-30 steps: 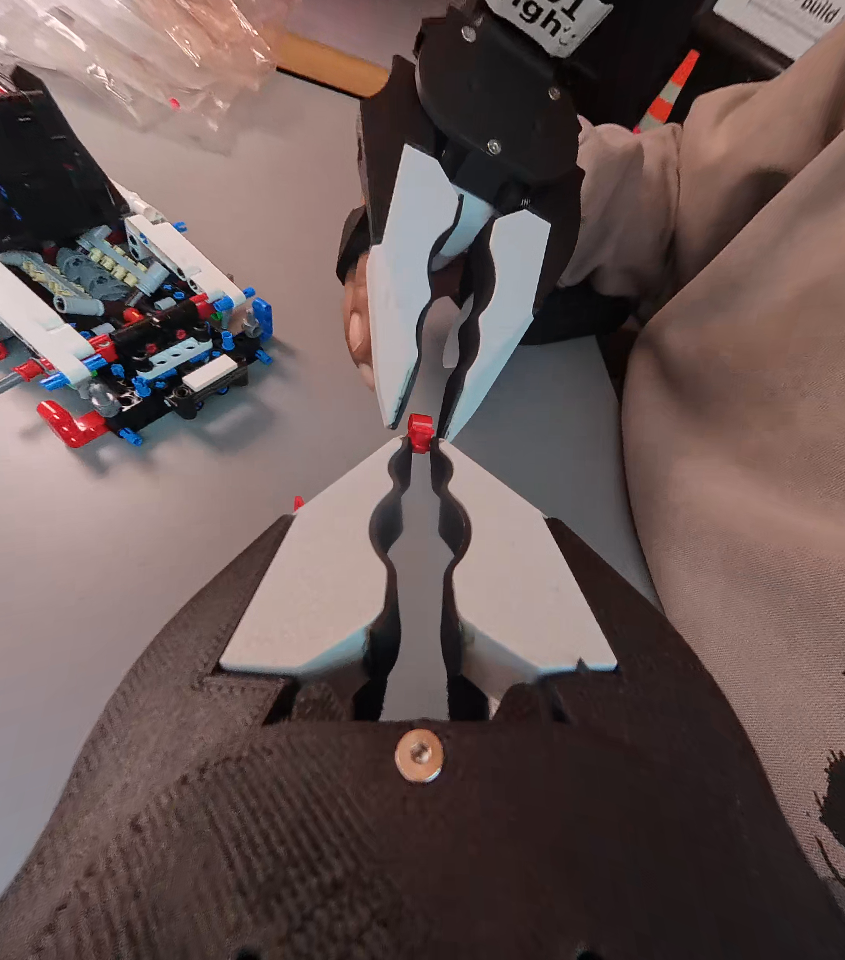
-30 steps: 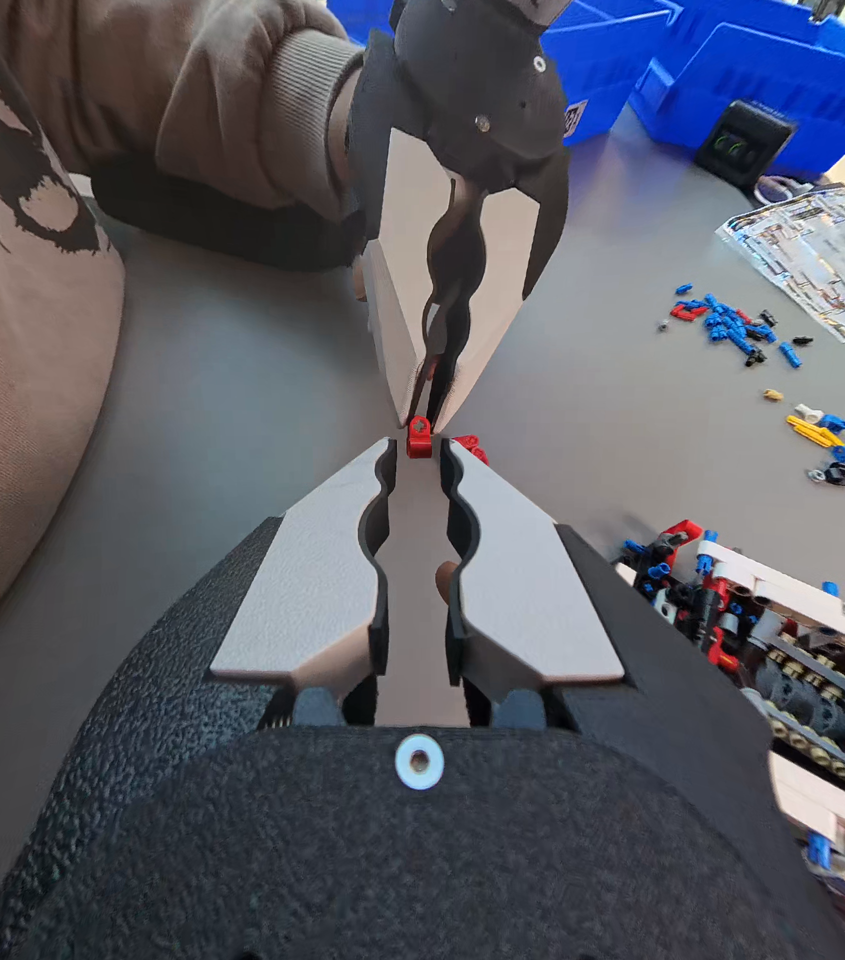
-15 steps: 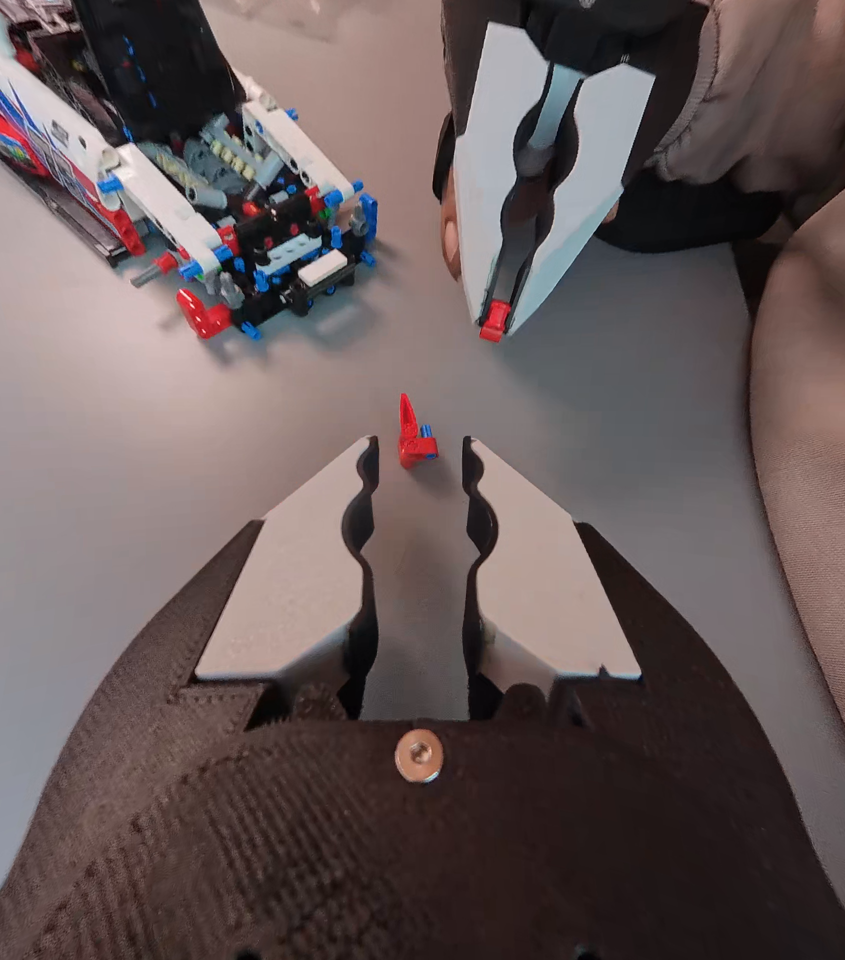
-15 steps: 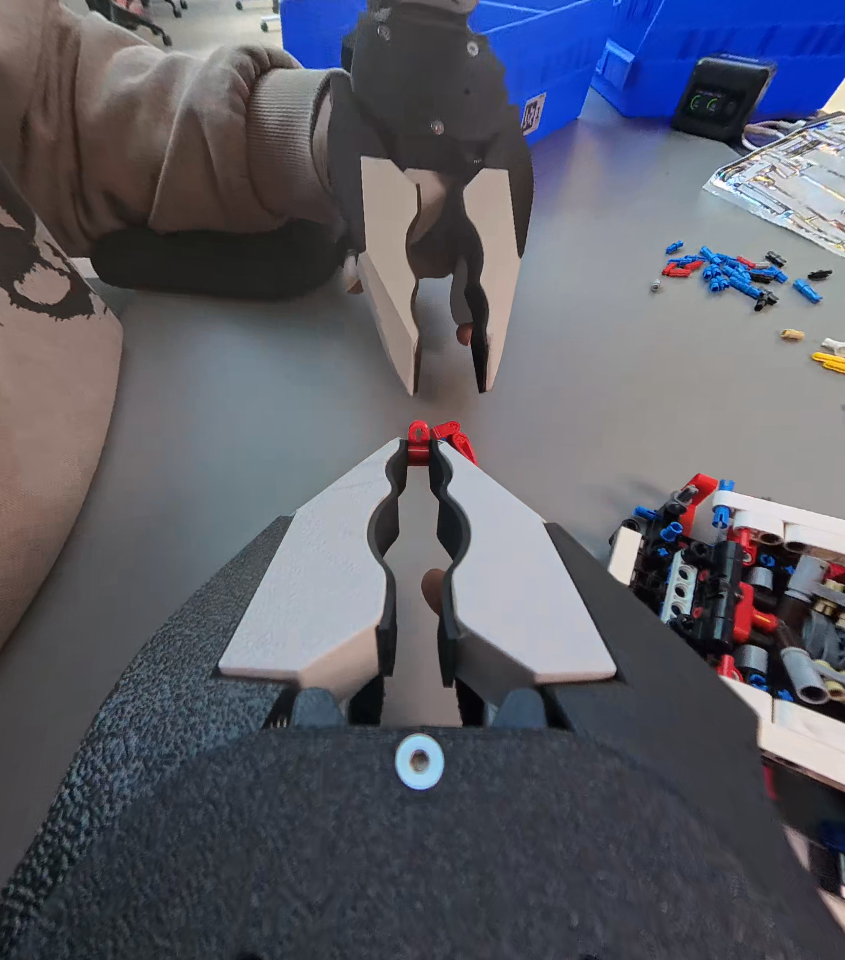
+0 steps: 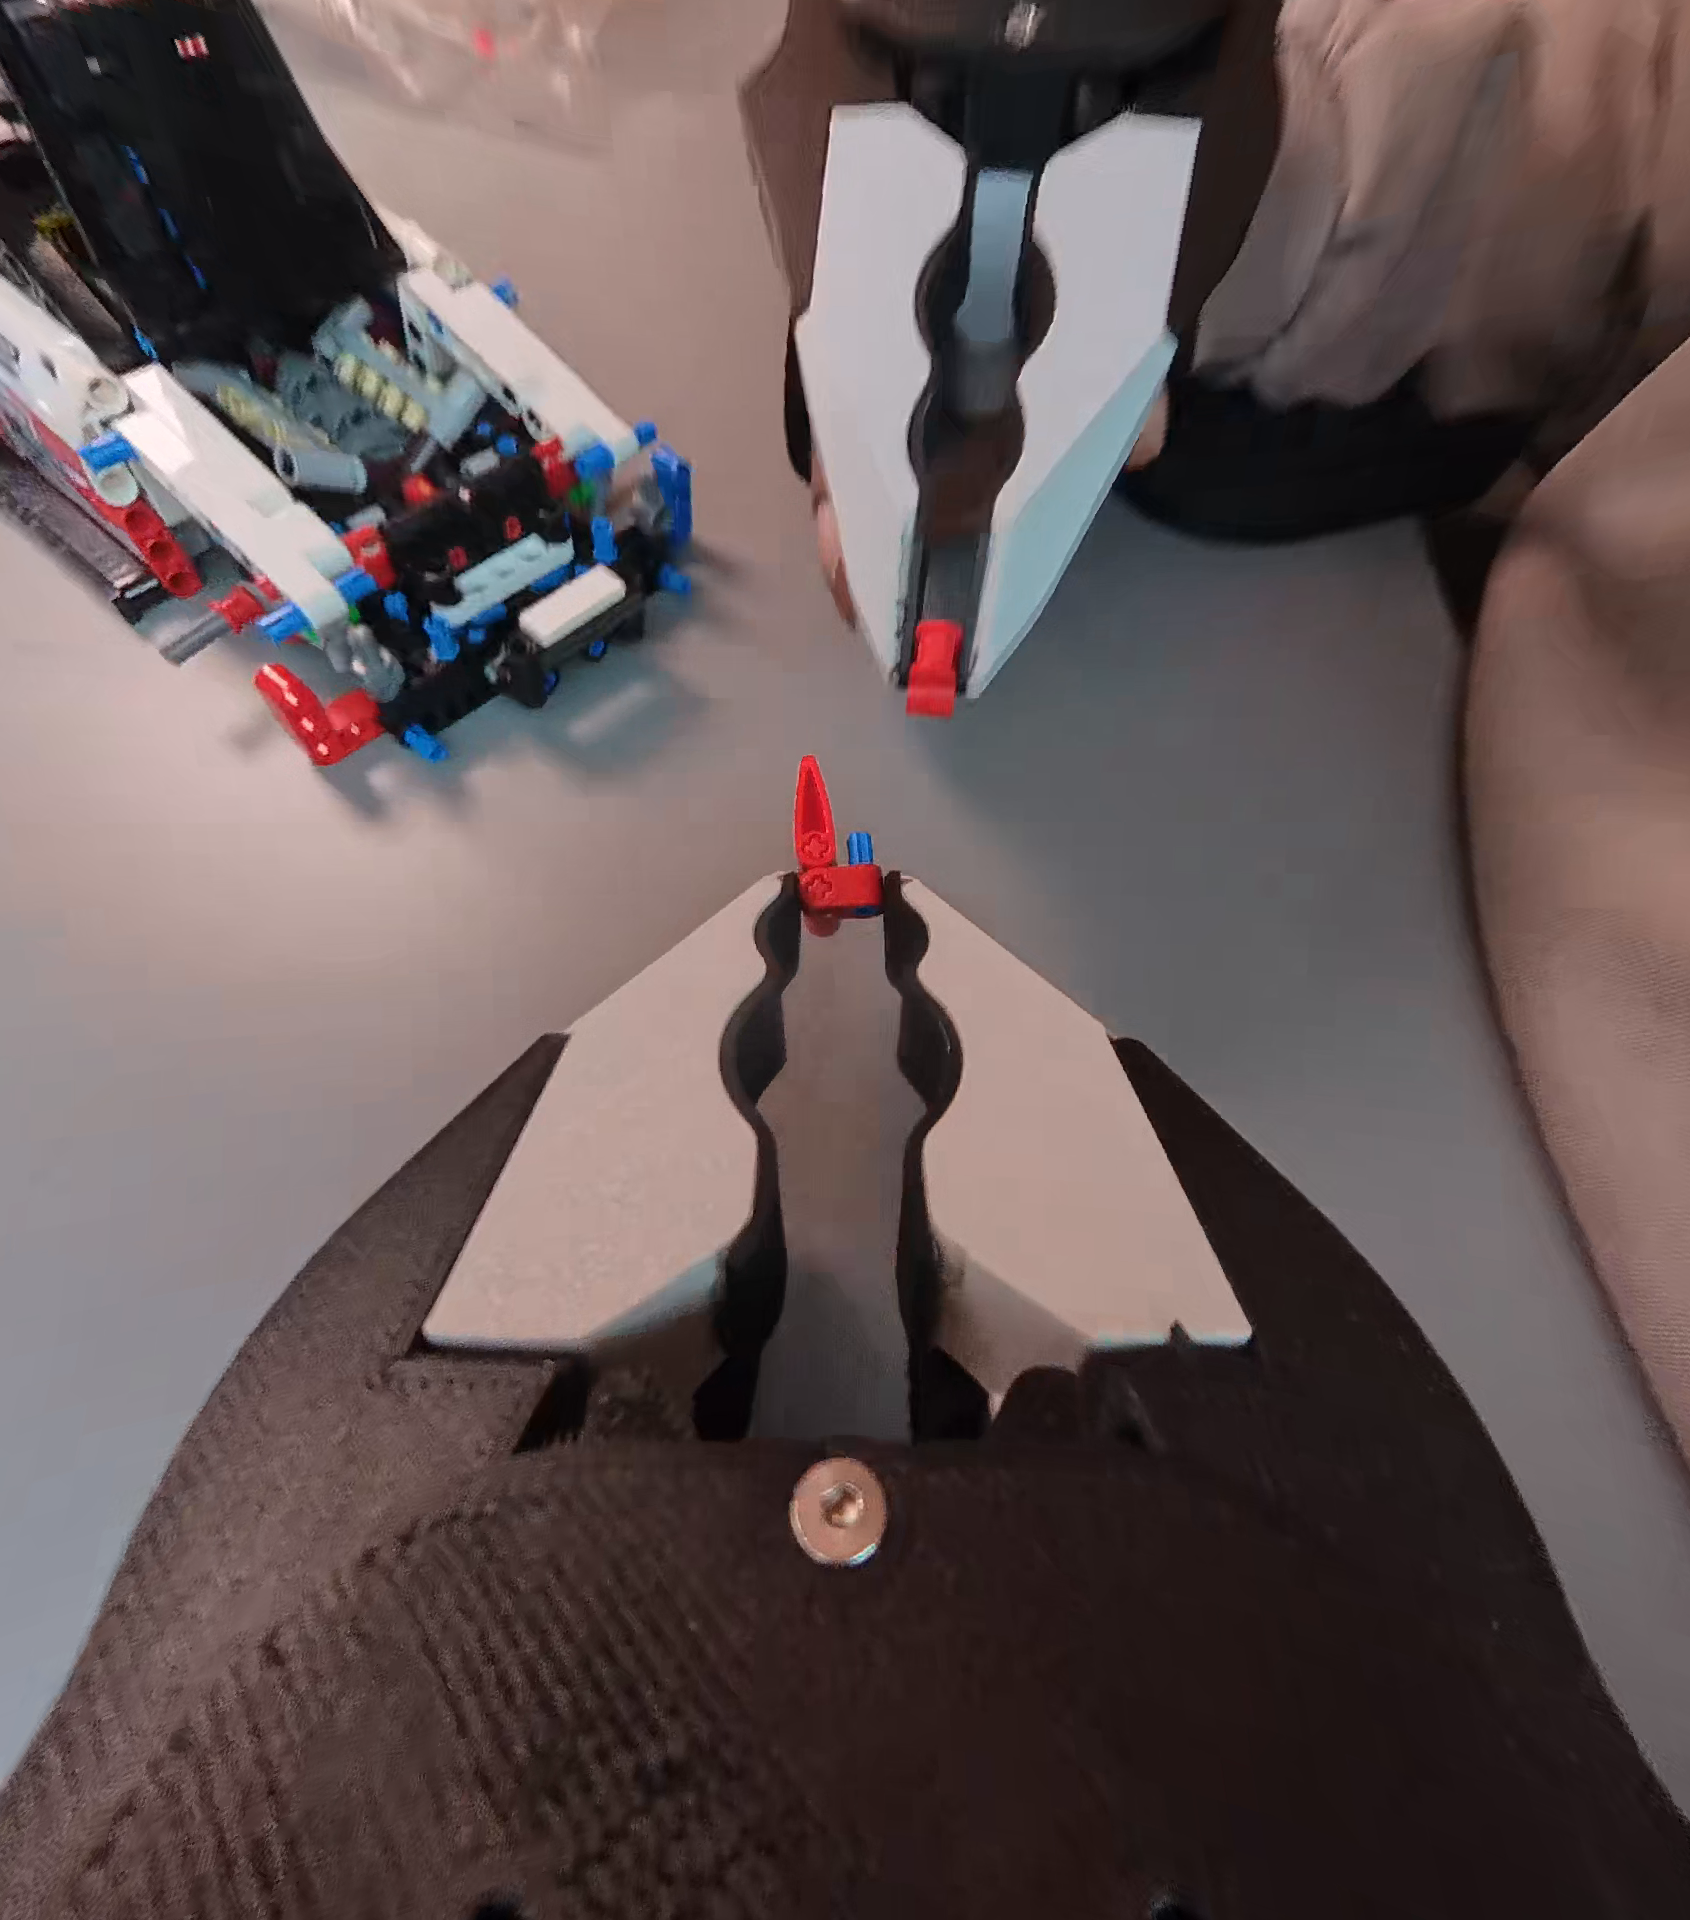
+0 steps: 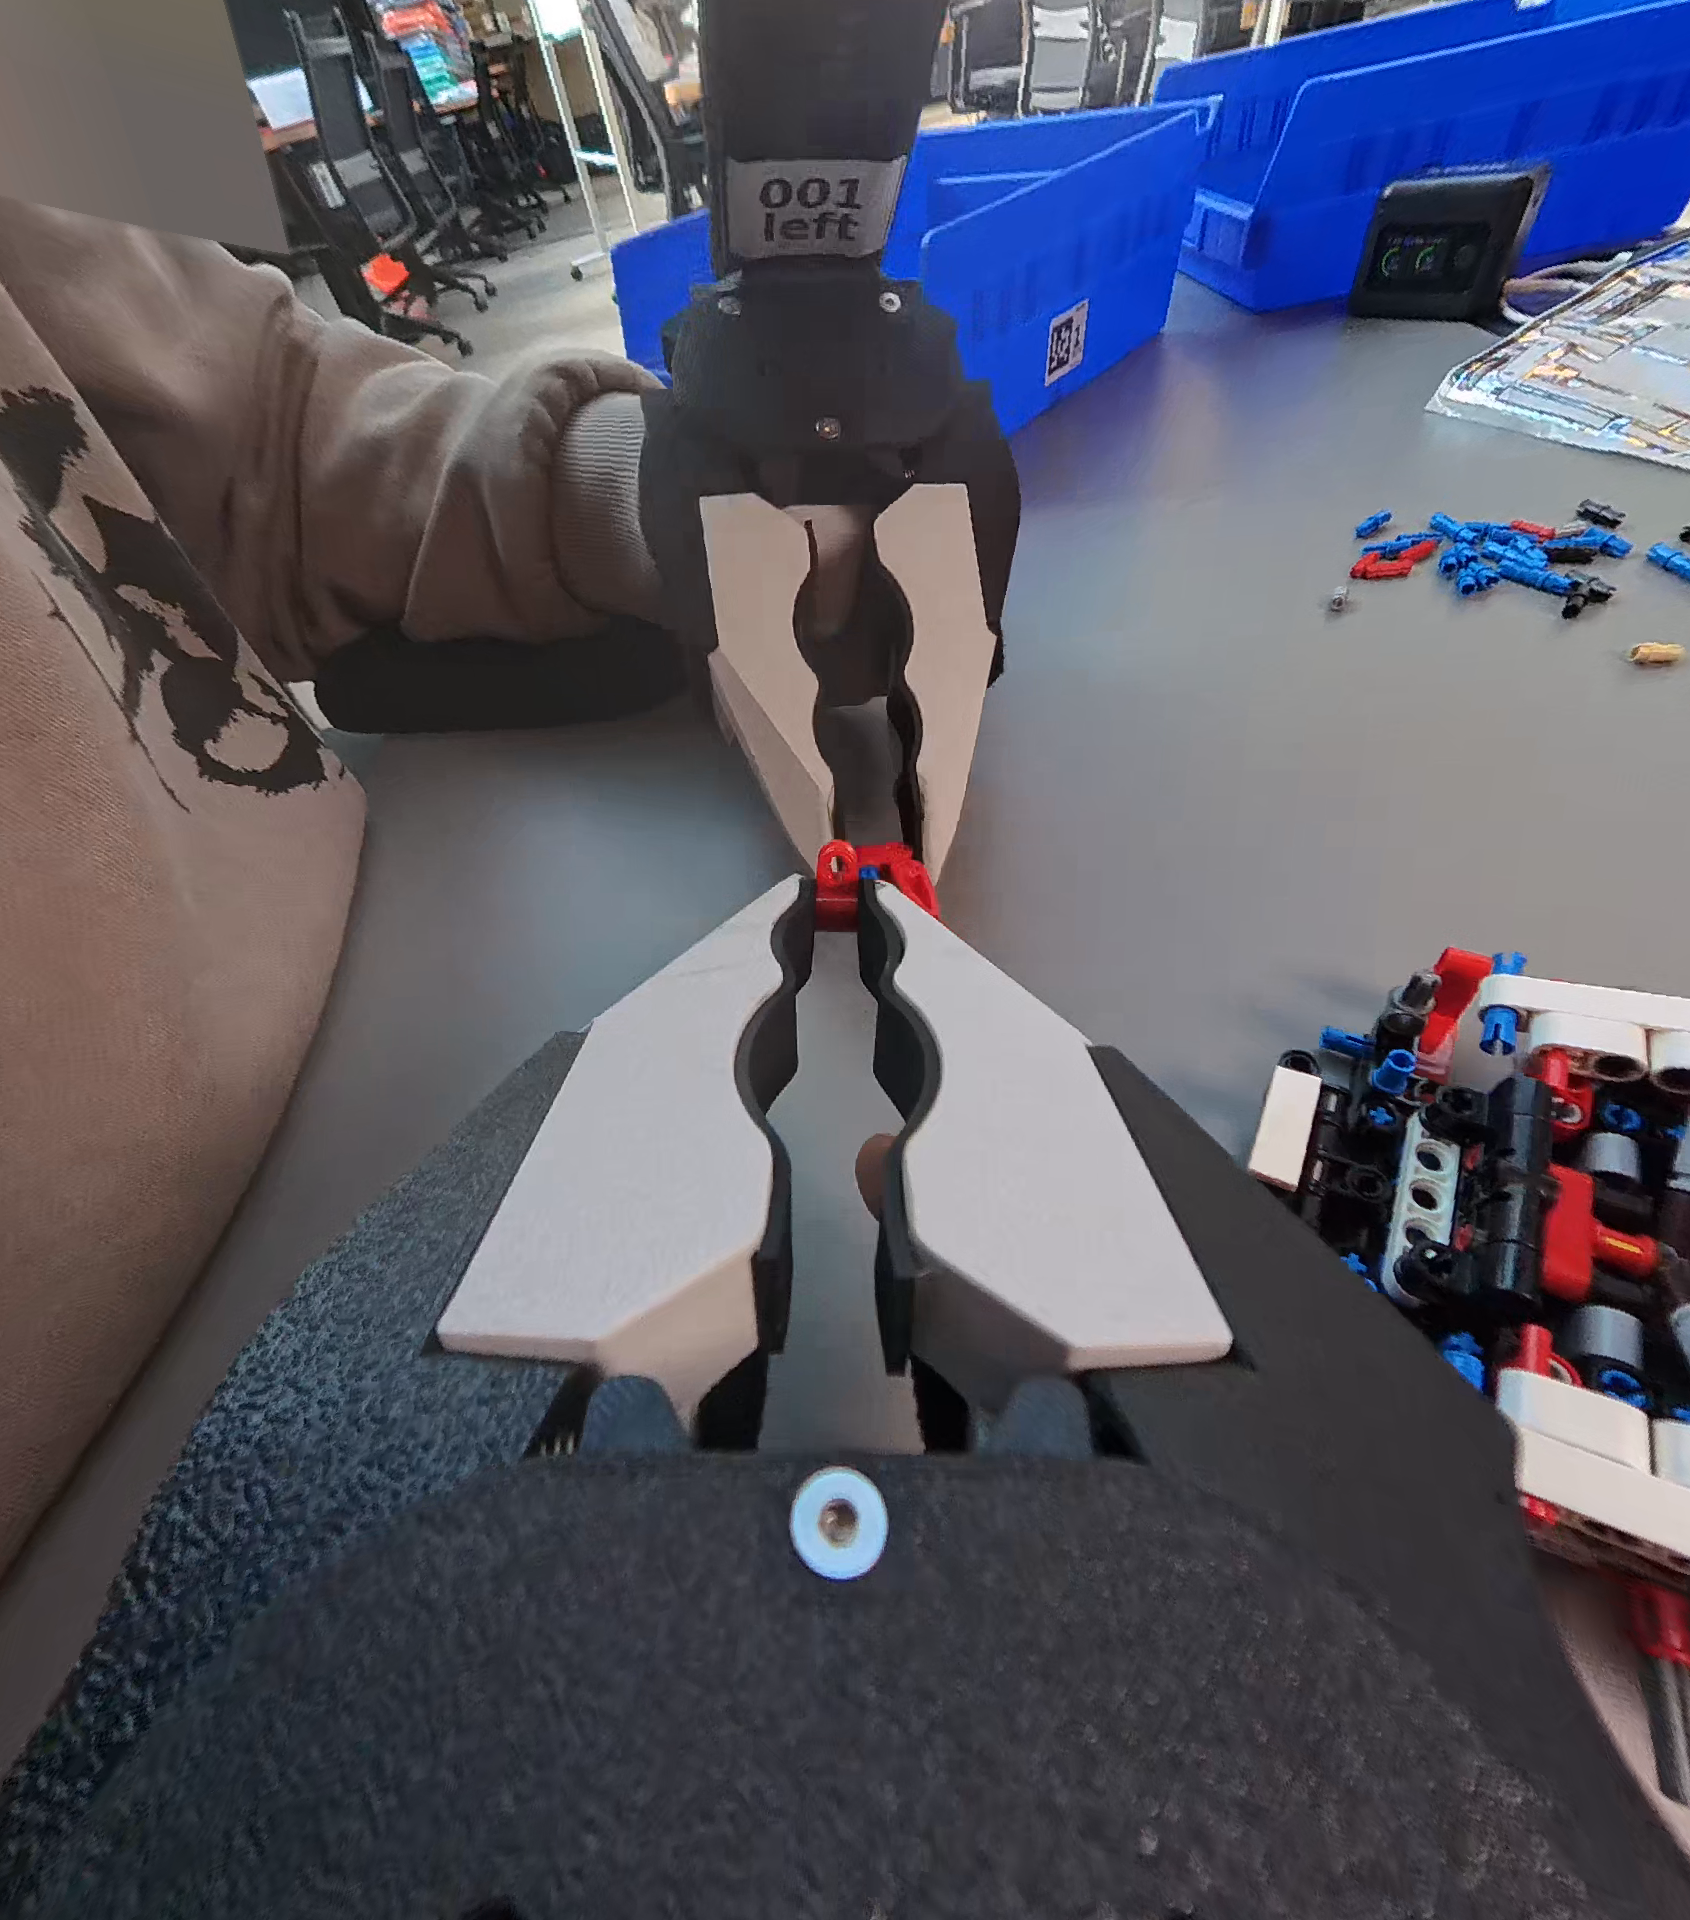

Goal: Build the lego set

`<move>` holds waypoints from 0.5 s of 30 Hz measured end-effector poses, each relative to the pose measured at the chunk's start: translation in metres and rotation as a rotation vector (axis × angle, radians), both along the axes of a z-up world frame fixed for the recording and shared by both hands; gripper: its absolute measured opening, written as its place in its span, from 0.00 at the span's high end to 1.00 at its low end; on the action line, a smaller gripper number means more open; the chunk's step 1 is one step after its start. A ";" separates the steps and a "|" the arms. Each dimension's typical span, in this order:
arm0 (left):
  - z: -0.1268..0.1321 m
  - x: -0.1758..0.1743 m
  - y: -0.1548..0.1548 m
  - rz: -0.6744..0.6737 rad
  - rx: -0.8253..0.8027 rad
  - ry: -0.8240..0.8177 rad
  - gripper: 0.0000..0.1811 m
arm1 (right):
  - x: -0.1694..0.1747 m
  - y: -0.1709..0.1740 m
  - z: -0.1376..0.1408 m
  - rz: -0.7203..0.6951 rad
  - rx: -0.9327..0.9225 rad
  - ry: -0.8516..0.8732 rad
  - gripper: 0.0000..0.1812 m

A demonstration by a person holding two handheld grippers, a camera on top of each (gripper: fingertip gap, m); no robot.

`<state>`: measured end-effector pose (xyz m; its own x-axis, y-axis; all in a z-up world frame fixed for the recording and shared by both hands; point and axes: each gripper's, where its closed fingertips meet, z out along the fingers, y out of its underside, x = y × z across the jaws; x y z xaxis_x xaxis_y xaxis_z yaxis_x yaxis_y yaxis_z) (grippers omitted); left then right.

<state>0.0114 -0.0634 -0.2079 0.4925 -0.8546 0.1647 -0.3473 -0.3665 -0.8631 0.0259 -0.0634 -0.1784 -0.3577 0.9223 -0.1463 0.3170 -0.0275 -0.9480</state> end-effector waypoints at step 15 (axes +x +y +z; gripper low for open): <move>0.021 0.012 -0.007 -0.025 -0.059 -0.141 0.93 | -0.005 -0.007 -0.003 0.022 -0.067 -0.044 0.97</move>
<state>0.0229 -0.0700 -0.1866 0.4397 -0.8531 0.2809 -0.2341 -0.4108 -0.8812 0.0214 -0.0701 -0.1816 -0.3697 0.9019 -0.2235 0.3597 -0.0828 -0.9294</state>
